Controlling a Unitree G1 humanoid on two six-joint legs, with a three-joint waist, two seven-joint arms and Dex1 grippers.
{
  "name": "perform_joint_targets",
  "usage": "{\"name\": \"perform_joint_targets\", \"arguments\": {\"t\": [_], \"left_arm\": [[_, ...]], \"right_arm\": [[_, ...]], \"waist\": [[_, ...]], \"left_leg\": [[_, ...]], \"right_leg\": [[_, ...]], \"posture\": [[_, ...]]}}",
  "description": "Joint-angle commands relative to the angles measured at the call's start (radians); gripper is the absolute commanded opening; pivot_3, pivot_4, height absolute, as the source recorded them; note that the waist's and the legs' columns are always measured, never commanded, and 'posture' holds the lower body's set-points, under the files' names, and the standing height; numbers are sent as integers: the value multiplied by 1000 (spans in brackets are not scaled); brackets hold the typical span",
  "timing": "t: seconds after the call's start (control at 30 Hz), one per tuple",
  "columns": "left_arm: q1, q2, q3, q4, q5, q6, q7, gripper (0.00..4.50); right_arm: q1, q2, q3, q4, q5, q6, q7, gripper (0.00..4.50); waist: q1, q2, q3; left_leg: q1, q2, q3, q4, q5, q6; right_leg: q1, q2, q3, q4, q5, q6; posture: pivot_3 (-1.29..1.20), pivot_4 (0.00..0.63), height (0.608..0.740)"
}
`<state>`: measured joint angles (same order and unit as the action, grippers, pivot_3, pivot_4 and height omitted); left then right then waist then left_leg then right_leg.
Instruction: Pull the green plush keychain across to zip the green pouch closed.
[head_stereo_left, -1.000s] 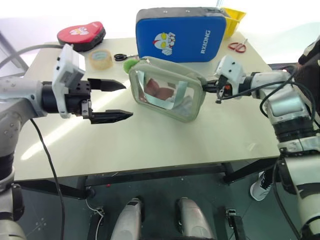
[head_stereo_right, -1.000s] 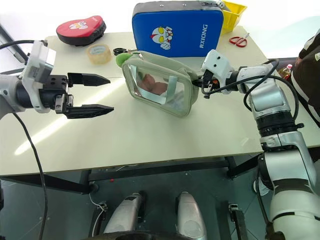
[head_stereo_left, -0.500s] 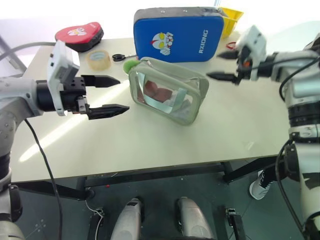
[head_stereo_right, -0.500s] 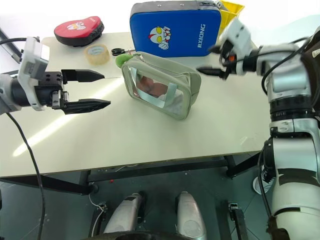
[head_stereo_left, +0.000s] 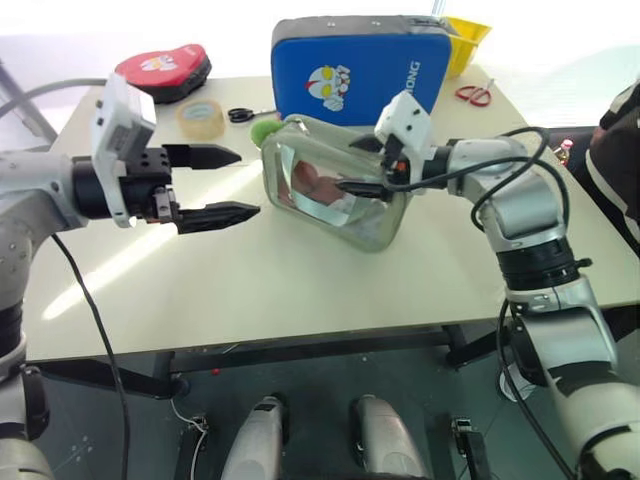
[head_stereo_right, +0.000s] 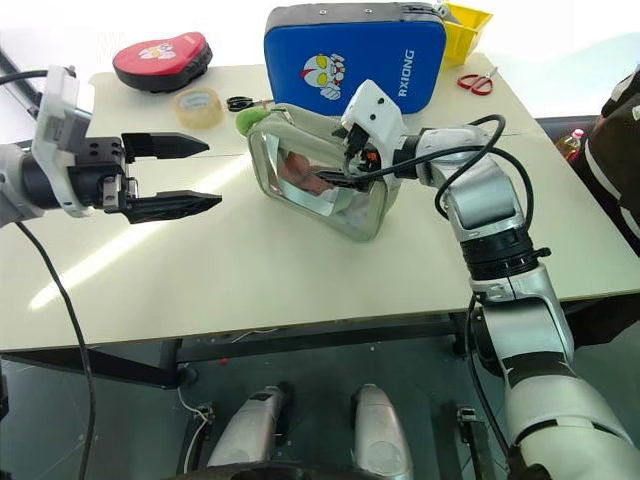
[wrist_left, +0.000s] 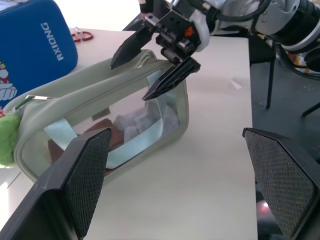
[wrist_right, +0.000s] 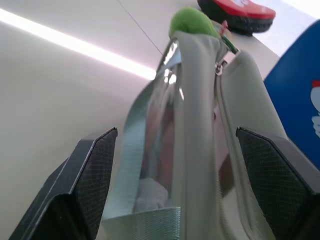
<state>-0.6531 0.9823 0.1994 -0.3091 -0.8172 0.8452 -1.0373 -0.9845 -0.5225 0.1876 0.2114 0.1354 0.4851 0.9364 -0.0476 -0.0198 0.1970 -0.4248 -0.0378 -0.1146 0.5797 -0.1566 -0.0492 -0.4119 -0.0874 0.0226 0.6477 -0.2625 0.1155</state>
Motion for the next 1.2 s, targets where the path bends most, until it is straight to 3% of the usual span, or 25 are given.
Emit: {"name": "perform_joint_targets", "arguments": {"t": [0.03,0.2,0.4,0.63,0.8,1.0,1.2], "left_arm": [[6,19,36,-28,-11,0,9,4500],[0,26,42,-22,-12,-1,14,4500],[12,34,56,-16,-2,-12,22,4500],[20,66,90,12,7,-21,19,4500],[31,64,100,-5,-4,-17,31,4500],[70,68,128,-37,-19,-9,46,4500],[60,70,117,-31,-18,-14,44,4500]], "right_arm": [[-22,3,18,-5,-13,-24,26,2609],[-26,-6,60,-14,-39,-63,87,98],[-107,24,53,81,-66,-202,106,33],[-248,53,74,361,-137,-693,168,33],[-276,58,102,508,-181,-896,218,33],[-196,64,108,481,-162,-896,271,33],[-161,37,85,333,-72,-706,394,33]], "waist": [[0,0,0],[0,0,0],[-6,0,0],[-17,0,0],[-20,0,0],[-21,0,0],[-20,0,0]], "left_leg": [[0,0,0,0,0,0],[0,0,0,0,0,0],[1,0,0,0,0,0],[0,0,0,-2,0,0],[0,0,0,-2,0,0],[0,0,-1,-2,0,-1],[1,0,-1,-1,1,-1]], "right_leg": [[0,0,0,0,0,0],[0,0,0,0,0,0],[0,0,0,0,0,0],[-1,0,0,0,0,0],[-1,0,0,0,0,0],[-1,0,0,1,0,0],[0,0,0,1,0,0]], "posture": [[0,150,740],[0,150,740],[0,150,740],[0,150,740],[0,150,740],[0,150,740],[0,150,740]]}}
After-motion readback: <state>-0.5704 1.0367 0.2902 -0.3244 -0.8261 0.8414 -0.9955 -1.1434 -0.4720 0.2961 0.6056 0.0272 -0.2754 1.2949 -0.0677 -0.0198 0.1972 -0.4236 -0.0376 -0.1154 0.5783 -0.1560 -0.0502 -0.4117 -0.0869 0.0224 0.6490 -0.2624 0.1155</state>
